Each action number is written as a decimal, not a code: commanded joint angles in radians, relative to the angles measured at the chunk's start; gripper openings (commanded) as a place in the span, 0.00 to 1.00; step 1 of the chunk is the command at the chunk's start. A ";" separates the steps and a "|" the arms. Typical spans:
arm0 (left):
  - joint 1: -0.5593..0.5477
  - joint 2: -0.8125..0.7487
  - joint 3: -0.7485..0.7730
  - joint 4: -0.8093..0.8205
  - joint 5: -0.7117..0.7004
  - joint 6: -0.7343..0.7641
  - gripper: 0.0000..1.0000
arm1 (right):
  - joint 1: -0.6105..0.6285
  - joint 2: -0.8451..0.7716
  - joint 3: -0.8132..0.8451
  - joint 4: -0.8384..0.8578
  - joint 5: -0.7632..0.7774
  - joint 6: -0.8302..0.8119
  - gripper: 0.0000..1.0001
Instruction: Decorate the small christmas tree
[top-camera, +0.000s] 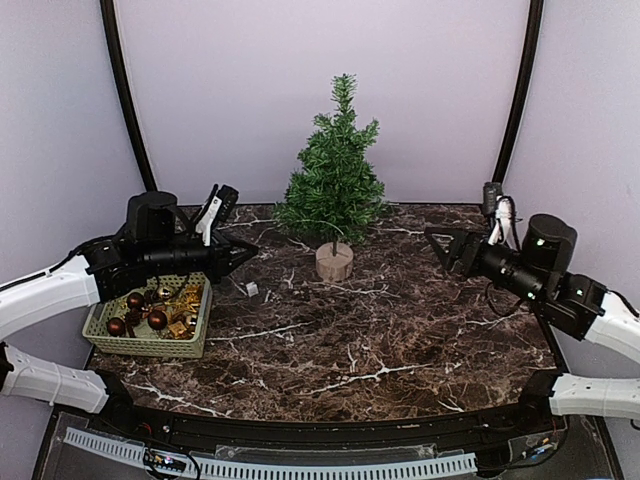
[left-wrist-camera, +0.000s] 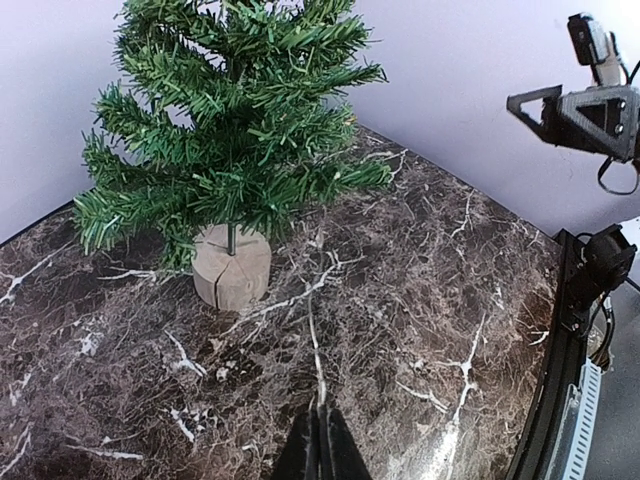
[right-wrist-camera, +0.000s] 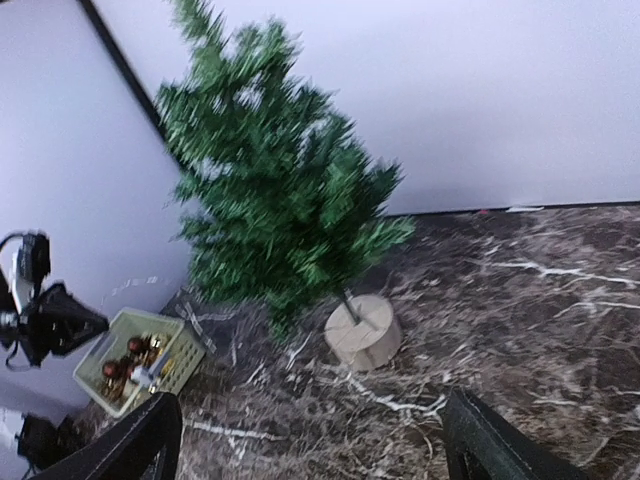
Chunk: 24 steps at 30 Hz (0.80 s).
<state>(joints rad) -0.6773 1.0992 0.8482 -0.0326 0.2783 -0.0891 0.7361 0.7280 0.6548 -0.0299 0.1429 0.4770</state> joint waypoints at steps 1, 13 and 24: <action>-0.003 -0.041 0.028 0.000 -0.004 0.016 0.04 | 0.099 0.141 -0.095 0.322 -0.179 -0.014 0.91; -0.003 -0.040 0.063 -0.019 0.027 0.016 0.04 | 0.334 0.636 -0.024 0.793 0.199 -0.104 0.88; -0.003 -0.058 0.093 -0.052 0.041 0.023 0.04 | 0.368 0.902 0.112 0.940 0.453 -0.088 0.65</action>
<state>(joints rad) -0.6773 1.0760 0.9012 -0.0624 0.3038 -0.0818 1.0824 1.5913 0.7181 0.8093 0.4263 0.3817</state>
